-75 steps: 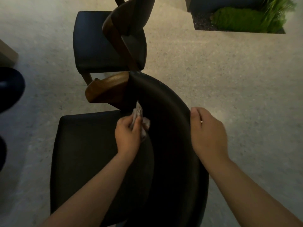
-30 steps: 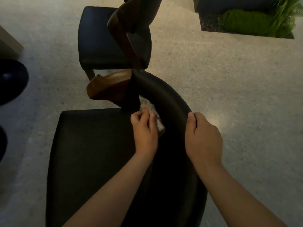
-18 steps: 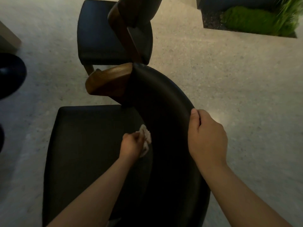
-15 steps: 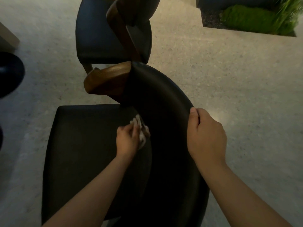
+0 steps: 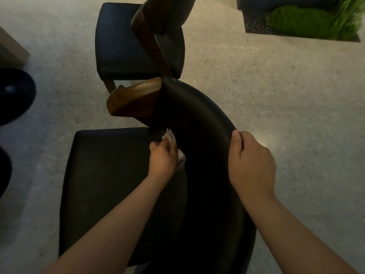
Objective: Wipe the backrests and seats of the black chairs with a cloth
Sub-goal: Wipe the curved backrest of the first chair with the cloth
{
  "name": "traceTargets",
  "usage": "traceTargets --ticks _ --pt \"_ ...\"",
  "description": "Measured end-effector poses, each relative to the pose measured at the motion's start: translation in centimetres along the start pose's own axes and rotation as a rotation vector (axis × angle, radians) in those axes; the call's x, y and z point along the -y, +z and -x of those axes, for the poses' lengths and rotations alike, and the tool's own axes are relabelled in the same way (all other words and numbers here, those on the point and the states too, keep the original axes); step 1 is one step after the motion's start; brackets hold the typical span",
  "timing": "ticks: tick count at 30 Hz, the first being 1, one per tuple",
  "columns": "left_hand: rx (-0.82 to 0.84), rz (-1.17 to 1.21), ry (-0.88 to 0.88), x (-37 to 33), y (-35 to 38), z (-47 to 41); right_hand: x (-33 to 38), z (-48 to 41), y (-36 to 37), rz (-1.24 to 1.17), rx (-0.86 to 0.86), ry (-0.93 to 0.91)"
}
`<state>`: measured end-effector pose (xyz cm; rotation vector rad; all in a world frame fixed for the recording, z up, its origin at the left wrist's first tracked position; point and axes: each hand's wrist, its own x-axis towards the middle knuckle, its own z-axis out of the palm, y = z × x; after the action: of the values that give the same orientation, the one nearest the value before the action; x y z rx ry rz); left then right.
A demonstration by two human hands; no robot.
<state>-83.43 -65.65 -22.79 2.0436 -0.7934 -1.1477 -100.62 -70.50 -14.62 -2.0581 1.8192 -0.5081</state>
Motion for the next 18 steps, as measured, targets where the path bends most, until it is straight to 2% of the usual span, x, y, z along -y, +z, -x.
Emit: traceTargets --ticks 8,11,15,18 --pt "-0.334 0.083 0.451 -8.3 -1.2 3.0 0.4 0.0 0.0 0.034 0.008 0.013" --pt "-0.367 -0.002 0.608 -11.0 -0.7 2.5 0.4 0.0 0.0 0.040 0.004 0.012" --pt "-0.334 -0.227 0.635 -11.2 0.6 0.2 0.3 -0.1 0.0 0.057 0.002 0.006" --pt "-0.333 -0.222 0.629 -11.0 0.6 -0.7 0.4 -0.1 0.0 0.058 0.007 0.004"
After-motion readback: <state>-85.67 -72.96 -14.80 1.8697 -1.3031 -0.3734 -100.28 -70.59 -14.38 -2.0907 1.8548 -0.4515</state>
